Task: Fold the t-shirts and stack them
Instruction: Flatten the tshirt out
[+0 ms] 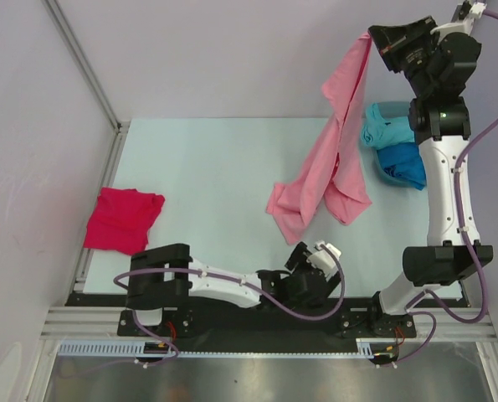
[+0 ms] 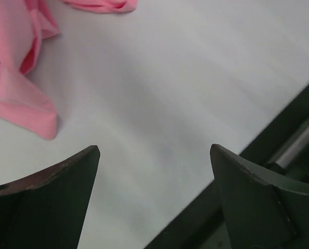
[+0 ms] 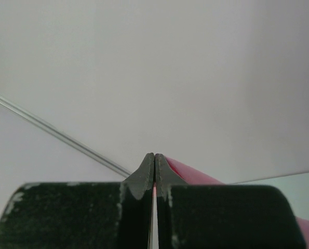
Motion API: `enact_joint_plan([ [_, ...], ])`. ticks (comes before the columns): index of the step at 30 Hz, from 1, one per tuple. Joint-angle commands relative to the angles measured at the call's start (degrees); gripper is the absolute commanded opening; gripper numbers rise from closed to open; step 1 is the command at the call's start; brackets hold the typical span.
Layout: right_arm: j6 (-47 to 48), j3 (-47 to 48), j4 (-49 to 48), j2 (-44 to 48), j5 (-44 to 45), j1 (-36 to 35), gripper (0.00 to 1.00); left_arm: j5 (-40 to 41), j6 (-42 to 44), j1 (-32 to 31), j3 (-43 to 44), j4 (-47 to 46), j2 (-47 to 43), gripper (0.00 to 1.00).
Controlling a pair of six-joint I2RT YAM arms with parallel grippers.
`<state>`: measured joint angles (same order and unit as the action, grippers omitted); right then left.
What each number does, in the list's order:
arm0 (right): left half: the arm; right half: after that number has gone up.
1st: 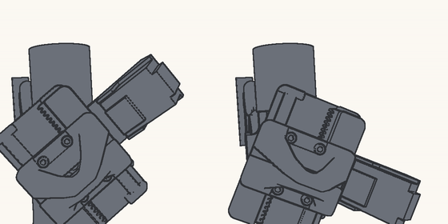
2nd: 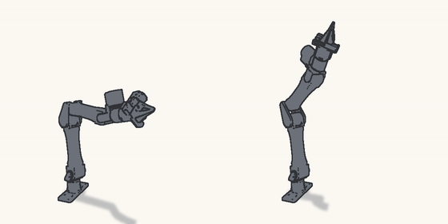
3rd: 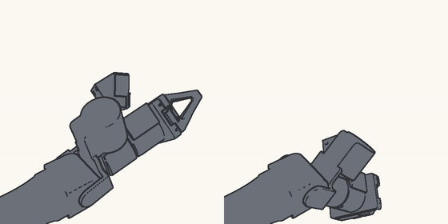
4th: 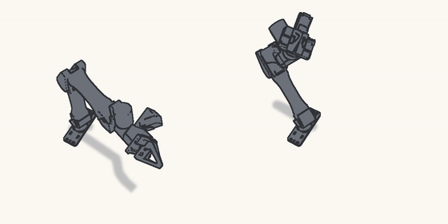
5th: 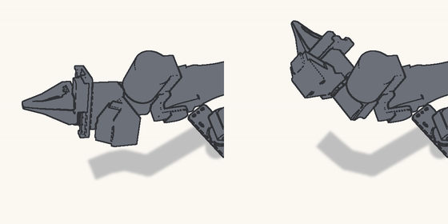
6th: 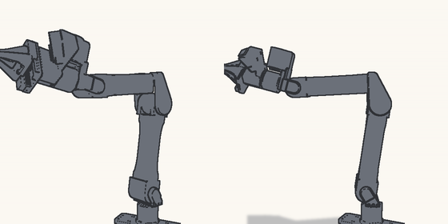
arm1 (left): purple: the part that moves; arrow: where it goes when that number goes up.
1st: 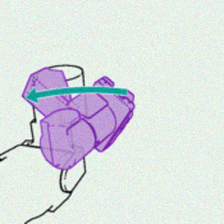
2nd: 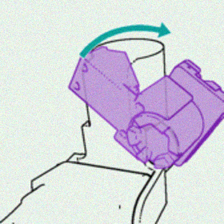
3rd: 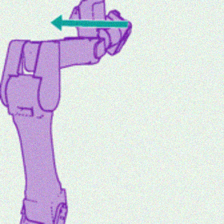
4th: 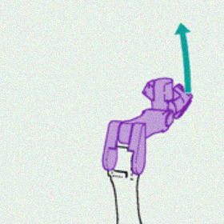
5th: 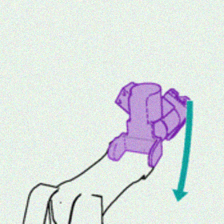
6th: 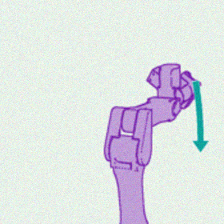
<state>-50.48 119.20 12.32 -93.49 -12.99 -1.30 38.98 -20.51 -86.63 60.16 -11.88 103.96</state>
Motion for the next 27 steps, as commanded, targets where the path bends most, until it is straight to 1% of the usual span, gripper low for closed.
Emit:
enact_joint_plan([
  [1, 0.21, -2.56, -4.75, 3.93, -0.54, 0.42, 0.0, 0.4, -3.46, 6.19, 0.14, 2.48, -1.64, 0.94],
  [5, -0.06, -4.76, -5.46, 4.46, -0.72, 0.6, 0.0, -1.98, -4.63, 13.05, -3.64, 0.98, -4.82, 0.94],
  [8, -0.23, -5.37, -5.55, 4.37, -1.07, 0.86, 0.0, -4.17, -3.83, 16.56, -4.87, -0.07, -6.57, 0.94],
  [11, -0.41, -6.43, -6.43, 4.98, -1.07, 0.86, 0.0, -6.02, -3.66, 18.68, -5.32, -0.6, -7.02, 0.94],
  [13, -0.32, -6.78, -6.6, 5.25, -1.33, 0.86, 0.0, -6.46, -3.66, 18.95, -5.41, -0.86, -7.11, 0.94],
  [14, -0.41, -6.96, -6.6, 5.25, -1.42, 2.34, 0.0, -6.72, -3.66, 19.04, -5.67, -0.95, -6.93, 0.93],
  [19, -0.76, -7.57, -7.04, 5.43, -1.68, 2.88, 0.0, -8.04, -6.2, 18.96, -7.34, -1.66, -6.75, 0.93],
  [23, -1.11, -8.1, -7.57, 5.16, -1.77, 2.97, 0.0, -9.54, -8.22, 18.52, -9.62, -2.09, -8.6, 0.92],
  [27, -1.38, -8.37, -7.92, 4.64, -2.03, 2.97, 0.0, -10.15, -8.14, 16.76, -10.94, -2.18, -13.07, 0.92],
])
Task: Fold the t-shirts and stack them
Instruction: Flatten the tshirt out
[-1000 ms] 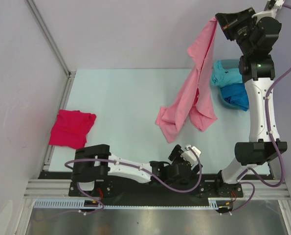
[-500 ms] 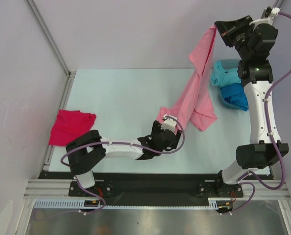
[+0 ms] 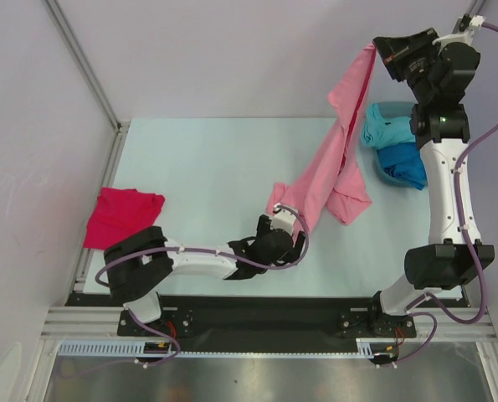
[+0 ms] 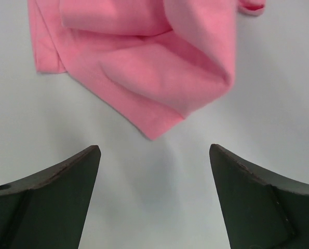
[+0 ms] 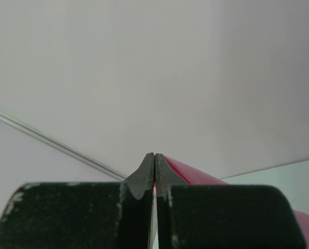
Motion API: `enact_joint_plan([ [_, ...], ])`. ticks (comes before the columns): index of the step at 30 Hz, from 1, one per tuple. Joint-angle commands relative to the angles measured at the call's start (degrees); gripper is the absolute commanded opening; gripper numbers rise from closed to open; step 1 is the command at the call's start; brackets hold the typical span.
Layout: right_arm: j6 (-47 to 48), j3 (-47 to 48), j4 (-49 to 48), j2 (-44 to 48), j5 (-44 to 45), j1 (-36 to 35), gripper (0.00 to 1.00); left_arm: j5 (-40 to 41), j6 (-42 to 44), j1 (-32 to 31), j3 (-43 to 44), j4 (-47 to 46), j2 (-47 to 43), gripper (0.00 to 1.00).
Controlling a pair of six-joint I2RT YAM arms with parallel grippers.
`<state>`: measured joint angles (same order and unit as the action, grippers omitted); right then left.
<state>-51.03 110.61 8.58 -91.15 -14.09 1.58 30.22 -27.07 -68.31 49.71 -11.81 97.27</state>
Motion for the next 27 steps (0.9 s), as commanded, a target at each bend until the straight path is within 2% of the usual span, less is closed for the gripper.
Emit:
enact_joint_plan([
  [1, -0.92, 0.14, -4.18, 2.3, -1.12, 0.09, 0.0, -1.65, -1.32, -1.91, -0.58, -2.34, -7.35, 0.92],
  [6, -1.09, -0.57, -4.36, 2.12, -1.12, 0.09, 0.0, -5.69, -1.58, -2.7, -1.29, -3.65, -11.84, 0.93],
  [10, -1.01, -1.36, -4.71, 2.38, -1.12, 0.09, 0.0, -7.98, -1.41, -2.7, -0.5, -4.27, -11.94, 0.93],
  [19, -0.83, -2.06, -4.98, 3.35, -1.03, 0.52, 0.0, -9.21, 0.17, -2.0, 3.81, -3.3, -3.07, 0.93],
  [27, -0.92, -1.89, -4.98, 3.26, -1.12, 0.96, 0.0, -11.32, 2.37, -0.6, 11.36, -1.2, 4.5, 0.93],
])
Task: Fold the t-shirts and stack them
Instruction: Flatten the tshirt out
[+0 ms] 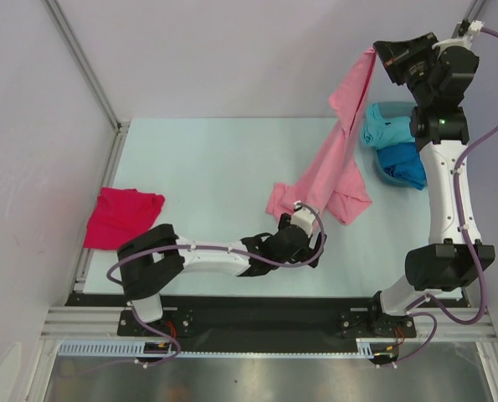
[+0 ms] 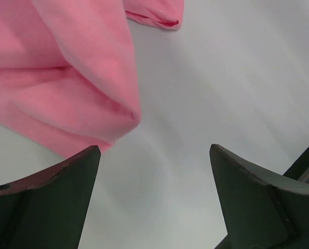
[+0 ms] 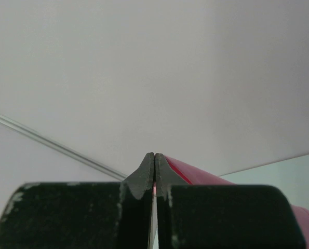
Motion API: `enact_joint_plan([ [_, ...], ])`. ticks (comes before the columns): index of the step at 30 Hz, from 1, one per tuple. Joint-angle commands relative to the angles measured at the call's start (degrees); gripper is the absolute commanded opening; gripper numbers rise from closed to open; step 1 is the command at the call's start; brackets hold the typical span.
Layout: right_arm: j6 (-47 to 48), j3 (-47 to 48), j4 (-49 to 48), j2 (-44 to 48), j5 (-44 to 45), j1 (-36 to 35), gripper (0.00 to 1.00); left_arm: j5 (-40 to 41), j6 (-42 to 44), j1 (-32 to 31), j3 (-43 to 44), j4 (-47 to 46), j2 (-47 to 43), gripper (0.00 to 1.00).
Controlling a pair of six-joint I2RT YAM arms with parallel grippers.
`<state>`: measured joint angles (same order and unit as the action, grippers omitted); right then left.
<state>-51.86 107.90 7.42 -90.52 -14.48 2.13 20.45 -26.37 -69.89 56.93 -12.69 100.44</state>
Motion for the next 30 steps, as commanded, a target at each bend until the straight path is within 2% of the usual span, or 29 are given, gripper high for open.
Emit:
enact_joint_plan([
  [1, -0.09, 0.74, -3.99, 2.63, -0.72, 0.42, 0.0, -1.81, 1.59, 1.42, 4.77, -0.06, 2.46, 0.93],
  [9, -0.61, -0.32, -4.69, 2.72, -1.34, 1.21, 0.0, -3.13, 2.9, 2.83, 9.16, 1.17, 6.08, 0.93],
  [12, -1.05, -0.85, -5.05, 3.07, -1.6, 1.56, 0.0, -3.31, 2.9, 3.53, 9.43, 1.35, 7.13, 0.9],
  [15, -1.32, -1.72, -5.57, 3.51, -1.87, 2.17, 0.0, -3.22, 2.73, 4.06, 8.99, 1.52, 7.57, 0.77],
  [16, -1.58, -1.9, -5.75, 3.86, -1.95, 2.26, 0.0, -3.22, 2.55, 4.23, 8.73, 1.61, 7.49, 0.63],
  [18, -1.84, -2.6, -6.19, 4.04, -2.13, 2.7, 0.0, -3.31, 2.11, 4.41, 7.76, 1.61, 7.31, 0.51],
  [19, -2.11, -2.78, -6.28, 4.38, -2.13, 2.7, 0.0, -3.22, 1.94, 4.41, 7.07, 1.61, 6.96, 0.39],
  [21, -2.28, -3.74, -6.72, 4.74, -2.13, 2.97, 0.0, -2.52, 1.67, 4.41, 6.36, 1.53, 6.52, 0.24],
  [22, -2.46, -4.09, -6.8, 4.83, -2.22, 3.05, 0.0, -2.08, 1.59, 4.41, 5.92, 1.79, 5.74, 0.09],
  [23, -2.37, -4.45, -6.89, 5.18, -2.04, 3.05, 0.0, -1.38, 1.15, 4.41, 5.22, 2.14, 5.29, 0.01],
  [27, -2.37, -5.94, -6.89, 6.14, -1.96, 3.32, 0.0, 3.1, 0.36, 4.15, 3.02, 4.77, 0.99, 0.0],
  [30, -2.37, -7.52, -6.89, 7.37, -1.61, 3.41, 0.0, 11.51, -0.7, 3.01, 1.7, 10.81, -3.84, 0.0],
])
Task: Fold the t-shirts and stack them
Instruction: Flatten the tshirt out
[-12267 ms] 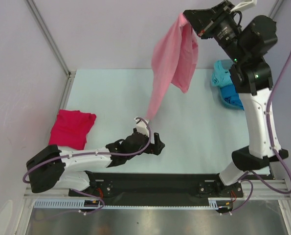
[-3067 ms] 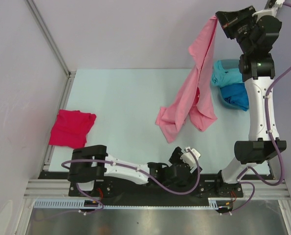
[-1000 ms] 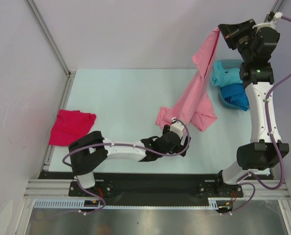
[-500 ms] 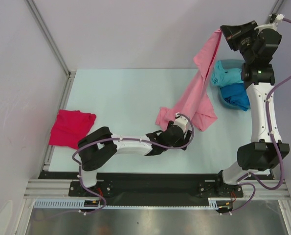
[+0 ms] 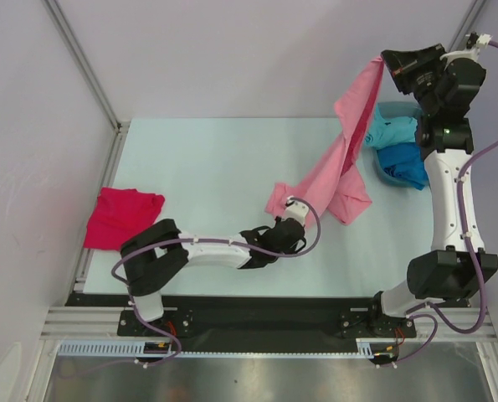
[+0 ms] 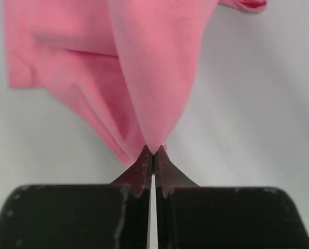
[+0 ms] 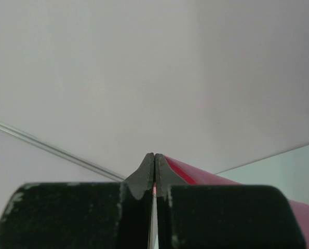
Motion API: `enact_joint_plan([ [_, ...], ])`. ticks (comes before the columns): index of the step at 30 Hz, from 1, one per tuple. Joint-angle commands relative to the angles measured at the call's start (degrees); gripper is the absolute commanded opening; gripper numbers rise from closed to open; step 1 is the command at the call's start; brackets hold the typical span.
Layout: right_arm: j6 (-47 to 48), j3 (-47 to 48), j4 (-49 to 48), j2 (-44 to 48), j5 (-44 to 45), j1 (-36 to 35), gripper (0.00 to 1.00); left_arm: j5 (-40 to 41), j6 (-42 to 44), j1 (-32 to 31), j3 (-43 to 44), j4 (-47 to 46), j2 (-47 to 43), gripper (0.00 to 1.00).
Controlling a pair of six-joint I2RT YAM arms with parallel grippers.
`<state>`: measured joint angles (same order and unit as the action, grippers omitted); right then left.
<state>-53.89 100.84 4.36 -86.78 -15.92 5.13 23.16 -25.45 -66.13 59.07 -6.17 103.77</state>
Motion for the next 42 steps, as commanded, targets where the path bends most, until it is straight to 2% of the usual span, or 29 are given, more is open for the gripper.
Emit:
enact_joint_plan([
  [1, -0.34, -1.42, -3.83, 3.9, 0.01, 0.41, 0.0, 10.57, -2.57, -1.02, -0.97, 5.72, -8.57, 0.0],
  [8, -0.16, -6.78, -3.92, 7.94, 1.15, 0.59, 0.0, 26.74, -8.38, -3.83, -1.94, 21.54, -24.56, 0.0],
  [15, -0.08, -10.48, -3.4, 12.16, 2.56, 1.03, 0.0, 34.05, -12.95, -4.8, -0.45, 36.39, -38.8, 0.0],
  [20, 1.5, -12.15, 0.99, 17.95, 6.25, 1.29, 0.0, 35.9, -23.13, -5.85, 2.1, 51.85, -45.74, 0.0],
  [21, 1.51, -12.94, 1.61, 18.83, 7.39, 1.29, 0.0, 36.6, -25.15, -5.94, 2.63, 57.27, -46.28, 0.0],
  [23, 2.2, -13.47, 3.37, 20.42, 7.84, 1.38, 0.0, 37.92, -32.97, -5.94, 5.08, 63.97, -46.72, 0.0],
  [24, 2.3, -13.73, 3.9, 20.69, 7.92, 1.29, 0.0, 38.71, -36.04, -5.94, 6.4, 71.58, -46.72, 0.0],
  [25, 2.3, -14.26, 4.51, 20.95, 8.01, 1.29, 0.0, 40.46, -41.2, -5.94, 9.37, 75.13, -46.29, 0.0],
  [27, 2.21, -14.44, 5.04, 21.3, 8.01, 1.29, 0.0, 41.53, -42.14, -5.94, 12.02, 79.81, -46.46, 0.0],
  [31, 1.77, -13.21, 5.66, 21.39, 7.05, 1.29, 0.0, 44.51, -37.59, -5.94, 17.21, 78.16, -48.57, 0.0],
  [33, 1.86, -11.9, 6.01, 21.39, 6.7, 1.2, 0.0, 46.45, -34.16, -5.94, 18.18, 73.71, -48.48, 0.0],
  [35, 2.64, -11.63, 5.84, 21.83, 5.91, 1.03, 0.0, 47.15, -26.87, -5.94, 18.19, 69.48, -49.01, 0.0],
  [38, 4.05, -13.55, 1.19, 23.32, 2.4, 0.76, 0.0, 47.33, -17.12, -6.29, 15.21, 59.64, -51.72, 0.0],
  [39, 4.49, -14.17, 0.65, 23.67, 1.78, 0.24, 0.0, 47.24, -14.39, -6.38, 14.07, 53.26, -52.87, 0.0],
  [41, 5.02, -14.53, -2.42, 24.03, -0.86, 0.06, 0.0, 46.81, -4.47, -6.38, 10.99, 46.2, -56.12, 0.0],
  [42, 5.2, -14.35, -3.04, 23.86, -1.65, 0.15, 0.0, 46.37, -0.6, -6.38, 10.28, 38.77, -56.91, 0.0],
])
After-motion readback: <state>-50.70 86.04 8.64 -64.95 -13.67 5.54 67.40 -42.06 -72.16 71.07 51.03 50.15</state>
